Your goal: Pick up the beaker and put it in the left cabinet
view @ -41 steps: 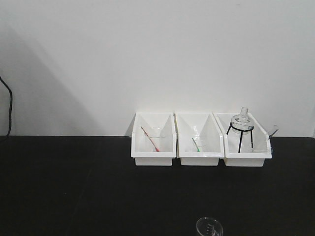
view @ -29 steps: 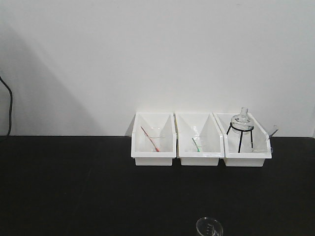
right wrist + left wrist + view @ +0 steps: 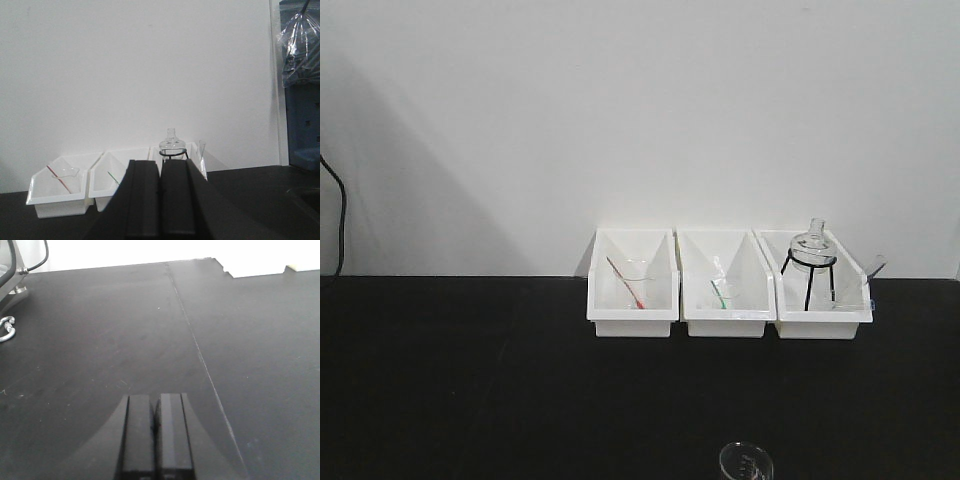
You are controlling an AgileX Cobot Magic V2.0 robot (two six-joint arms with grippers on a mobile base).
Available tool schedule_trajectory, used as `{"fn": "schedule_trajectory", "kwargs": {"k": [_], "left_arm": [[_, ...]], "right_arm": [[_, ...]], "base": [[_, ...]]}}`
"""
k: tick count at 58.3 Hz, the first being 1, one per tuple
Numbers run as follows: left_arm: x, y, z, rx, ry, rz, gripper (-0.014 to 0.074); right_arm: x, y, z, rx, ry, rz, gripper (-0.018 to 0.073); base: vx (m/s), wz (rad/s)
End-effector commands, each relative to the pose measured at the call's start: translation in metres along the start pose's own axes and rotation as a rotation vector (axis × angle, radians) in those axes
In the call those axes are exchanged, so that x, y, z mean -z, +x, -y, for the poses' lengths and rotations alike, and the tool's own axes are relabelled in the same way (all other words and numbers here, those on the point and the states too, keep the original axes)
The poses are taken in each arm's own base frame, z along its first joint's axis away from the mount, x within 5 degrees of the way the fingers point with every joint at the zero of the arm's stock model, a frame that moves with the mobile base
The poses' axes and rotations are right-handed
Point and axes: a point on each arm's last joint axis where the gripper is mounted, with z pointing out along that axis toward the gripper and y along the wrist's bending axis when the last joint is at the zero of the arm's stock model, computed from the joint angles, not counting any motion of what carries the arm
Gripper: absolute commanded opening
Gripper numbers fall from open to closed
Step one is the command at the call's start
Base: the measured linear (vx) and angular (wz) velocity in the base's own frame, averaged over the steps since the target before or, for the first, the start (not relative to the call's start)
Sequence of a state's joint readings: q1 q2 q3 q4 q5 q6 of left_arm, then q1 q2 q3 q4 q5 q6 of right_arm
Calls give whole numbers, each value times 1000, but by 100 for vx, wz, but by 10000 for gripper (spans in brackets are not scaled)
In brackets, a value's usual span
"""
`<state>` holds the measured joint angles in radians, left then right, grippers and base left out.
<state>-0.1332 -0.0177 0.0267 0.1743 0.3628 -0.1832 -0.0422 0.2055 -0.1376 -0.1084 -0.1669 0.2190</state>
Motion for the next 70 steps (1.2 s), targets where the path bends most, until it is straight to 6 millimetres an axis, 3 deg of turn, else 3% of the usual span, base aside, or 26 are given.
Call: {"fn": "schedule_trajectory", "kwargs": {"k": [1, 6, 14, 24, 34, 55, 65, 70], "left_arm": [[2, -11, 1, 6, 13, 97, 4], [2, -11, 1, 6, 13, 97, 4], [2, -11, 1, 6, 13, 97, 4], [2, -11, 1, 6, 13, 97, 4], [2, -11, 1, 6, 13, 97, 4], [2, -11, 1, 6, 13, 97, 4], [2, -11, 1, 6, 13, 97, 4], [2, -11, 1, 6, 13, 97, 4]], "right_arm": [[-29, -37, -5, 79, -18, 52, -4], [-56, -45, -5, 88, -16, -13, -4], [-95, -40, -4, 75, -9, -121, -1], [-118, -27, -3, 70, -17, -161, 28], [-126, -20, -3, 72, -26, -169, 151], [-127, -25, -4, 69, -40, -109, 731], [-127, -28, -5, 7, -46, -72, 723], [-132, -28, -9, 68, -99, -31, 708]], "base": [[0, 0], [0, 0], [0, 0], [0, 0], [0, 0], [0, 0], [0, 0], [0, 0]]}}
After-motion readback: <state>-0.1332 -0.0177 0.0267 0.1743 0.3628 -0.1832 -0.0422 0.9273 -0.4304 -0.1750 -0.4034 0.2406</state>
